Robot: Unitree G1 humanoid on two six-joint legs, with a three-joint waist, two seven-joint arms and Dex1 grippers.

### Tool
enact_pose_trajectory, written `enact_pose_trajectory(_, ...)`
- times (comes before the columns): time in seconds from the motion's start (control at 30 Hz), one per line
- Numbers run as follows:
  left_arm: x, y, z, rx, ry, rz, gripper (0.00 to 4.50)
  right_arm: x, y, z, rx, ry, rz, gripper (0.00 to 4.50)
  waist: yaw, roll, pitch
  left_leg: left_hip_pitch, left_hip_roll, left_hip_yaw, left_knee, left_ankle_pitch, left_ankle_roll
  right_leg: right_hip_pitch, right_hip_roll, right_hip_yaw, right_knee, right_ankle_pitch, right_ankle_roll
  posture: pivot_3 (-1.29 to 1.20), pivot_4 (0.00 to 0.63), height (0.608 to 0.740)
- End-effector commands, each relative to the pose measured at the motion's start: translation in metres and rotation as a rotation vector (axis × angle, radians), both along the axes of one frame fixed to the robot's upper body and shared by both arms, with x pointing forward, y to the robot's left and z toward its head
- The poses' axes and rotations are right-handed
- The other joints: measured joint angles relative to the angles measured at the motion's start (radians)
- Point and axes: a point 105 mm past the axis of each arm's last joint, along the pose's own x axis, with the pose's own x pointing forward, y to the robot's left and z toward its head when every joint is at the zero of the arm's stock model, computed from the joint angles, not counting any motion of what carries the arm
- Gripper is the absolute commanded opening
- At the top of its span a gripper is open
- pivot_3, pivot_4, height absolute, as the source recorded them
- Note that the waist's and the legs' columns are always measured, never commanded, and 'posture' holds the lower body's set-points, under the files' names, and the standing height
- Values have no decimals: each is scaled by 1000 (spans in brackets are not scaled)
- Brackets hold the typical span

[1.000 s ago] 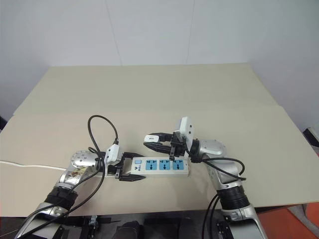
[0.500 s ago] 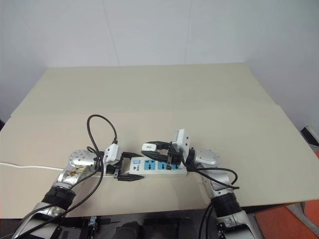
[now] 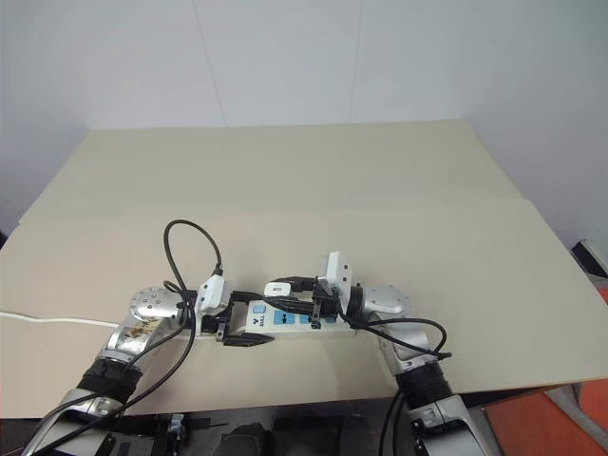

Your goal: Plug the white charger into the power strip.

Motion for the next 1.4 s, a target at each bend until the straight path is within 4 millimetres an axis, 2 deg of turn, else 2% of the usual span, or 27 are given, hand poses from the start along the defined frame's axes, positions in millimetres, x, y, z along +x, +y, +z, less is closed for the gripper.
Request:
enact_pose_trajectory(0.03, -7, 3, -13, 49, 44, -10, 3316, 2, 3, 8, 17, -39, 4, 1117, 0, 0, 0, 0, 0, 0, 0, 0, 0, 0, 0, 0, 0, 0, 0, 0, 150, 740)
enact_pose_trajectory(0.37, -8, 3, -13, 53, 45, -11, 3316, 4, 5, 11, 29, -47, 2, 1117, -10, 0, 0, 1, 0, 0, 0, 0, 0, 0, 0, 0, 0, 0, 0, 0, 150, 740)
enact_pose_trajectory(0.7, -7, 4, -13, 55, 43, -9, 3316, -1, 2, -7, -26, -22, 23, 1117, -13, 0, 0, 1, 0, 0, 0, 0, 0, 0, 0, 0, 0, 0, 0, 0, 150, 740)
enact_pose_trajectory(0.83, -7, 4, -12, 55, 41, -7, 3316, 2, 1, -14, -61, -12, 25, 1117, -13, 0, 0, 1, 0, 0, 0, 0, 0, 1, 0, 0, 0, 0, 0, 0, 150, 740)
enact_pose_trajectory(1.0, -7, 5, -12, 56, 39, -4, 3316, 11, -8, -24, -100, 10, -3, 1117, -13, 0, 0, 3, 0, 0, 0, 0, 0, 2, 0, 1, 0, 0, 0, 0, 150, 740)
enact_pose_trajectory(1.4, -7, 7, -11, 58, 37, 7, 3316, 7, -43, -54, -219, 78, -50, 1117, 0, 0, 0, 11, 0, 0, -2, 0, 0, 11, 0, 0, -2, 0, 0, 0, 150, 740)
